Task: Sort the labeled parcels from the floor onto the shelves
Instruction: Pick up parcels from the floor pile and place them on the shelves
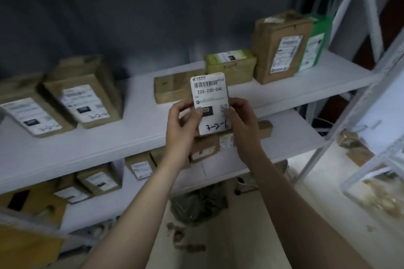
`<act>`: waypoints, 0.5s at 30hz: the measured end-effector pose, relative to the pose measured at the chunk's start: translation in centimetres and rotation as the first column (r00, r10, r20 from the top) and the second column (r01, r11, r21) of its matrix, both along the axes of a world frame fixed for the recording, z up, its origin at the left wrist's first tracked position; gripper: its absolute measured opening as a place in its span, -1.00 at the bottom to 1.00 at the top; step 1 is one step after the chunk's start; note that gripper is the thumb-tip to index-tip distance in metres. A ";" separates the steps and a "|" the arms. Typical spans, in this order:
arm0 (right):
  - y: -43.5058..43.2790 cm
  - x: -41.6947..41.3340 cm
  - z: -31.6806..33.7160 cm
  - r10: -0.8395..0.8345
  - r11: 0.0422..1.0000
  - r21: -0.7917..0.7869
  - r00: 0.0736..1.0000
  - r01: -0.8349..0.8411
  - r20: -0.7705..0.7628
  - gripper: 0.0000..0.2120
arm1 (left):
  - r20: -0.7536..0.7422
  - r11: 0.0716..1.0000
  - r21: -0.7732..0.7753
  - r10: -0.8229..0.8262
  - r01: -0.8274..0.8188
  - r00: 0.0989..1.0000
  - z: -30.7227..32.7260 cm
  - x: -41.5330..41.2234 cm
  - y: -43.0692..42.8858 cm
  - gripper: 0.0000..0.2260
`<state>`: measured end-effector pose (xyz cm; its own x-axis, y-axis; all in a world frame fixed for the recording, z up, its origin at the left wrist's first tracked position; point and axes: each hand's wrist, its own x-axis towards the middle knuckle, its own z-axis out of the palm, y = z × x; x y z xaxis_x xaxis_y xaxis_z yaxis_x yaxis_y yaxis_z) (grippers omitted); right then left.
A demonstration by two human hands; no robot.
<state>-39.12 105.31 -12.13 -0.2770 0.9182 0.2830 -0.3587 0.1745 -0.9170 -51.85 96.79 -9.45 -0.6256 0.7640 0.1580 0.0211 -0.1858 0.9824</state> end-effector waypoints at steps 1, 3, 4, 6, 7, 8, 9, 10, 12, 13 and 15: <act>-0.7 -1.9 0.5 0.028 0.999 0.020 0.999 -0.028 0.030 -0.82 | -0.014 0.999 0.016 0.030 -0.030 0.999 0.4 -2.1 -1.2 -0.78; -2.3 -5.4 1.3 0.101 0.992 0.063 0.992 -0.106 0.073 -0.82 | -0.031 0.998 0.029 0.062 -0.061 0.998 0.8 -5.8 -3.4 -0.79; -3.0 -7.1 1.5 0.128 0.988 0.077 0.987 -0.136 0.097 -0.82 | -0.032 0.997 0.030 0.068 -0.068 0.997 0.9 -7.5 -4.4 -0.78; -4.2 -10.1 1.6 0.158 0.983 0.073 0.975 -0.170 0.154 -0.77 | -0.025 0.997 0.033 0.076 -0.075 0.997 0.9 -10.5 -6.3 -0.74; -4.7 -11.4 1.4 0.170 0.981 0.065 0.969 -0.184 0.181 -0.73 | -0.024 0.997 0.028 0.077 -0.076 0.997 0.8 -12.0 -7.1 -0.73; -5.0 -12.7 1.2 0.172 0.980 0.064 0.961 -0.190 0.214 -0.69 | -0.026 0.997 0.015 0.075 -0.075 0.997 0.6 -13.3 -7.8 -0.72; -5.5 -13.9 1.1 0.159 0.980 0.077 0.954 -0.184 0.255 -0.66 | -0.030 0.997 -0.001 0.072 -0.072 0.997 0.5 -14.6 -8.5 -0.70; -5.9 -15.0 1.0 0.133 0.980 0.103 0.944 -0.171 0.301 -0.64 | -0.031 0.998 -0.016 0.065 -0.066 0.997 0.3 -15.9 -9.1 -0.69; -6.7 -16.7 0.7 0.067 0.980 0.150 0.925 -0.131 0.375 -0.60 | -0.036 0.998 -0.049 0.045 -0.047 0.998 -0.1 -18.0 -9.9 -0.68; -7.1 -17.4 0.4 0.031 0.981 0.163 0.915 -0.104 0.402 -0.60 | -0.049 0.997 -0.068 0.037 -0.040 0.998 -0.3 -18.8 -10.1 -0.69; -7.7 -18.5 -0.1 -0.046 0.983 0.178 0.893 -0.038 0.447 -0.60 | -0.089 0.995 -0.098 0.009 -0.017 0.996 -0.8 -20.2 -10.3 -0.72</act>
<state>-57.62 97.62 -12.24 -0.4090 0.8660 0.2876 0.0837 0.3494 -0.9332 -72.09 86.45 -10.24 -0.6226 0.7705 0.1370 0.1102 -0.0870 0.9901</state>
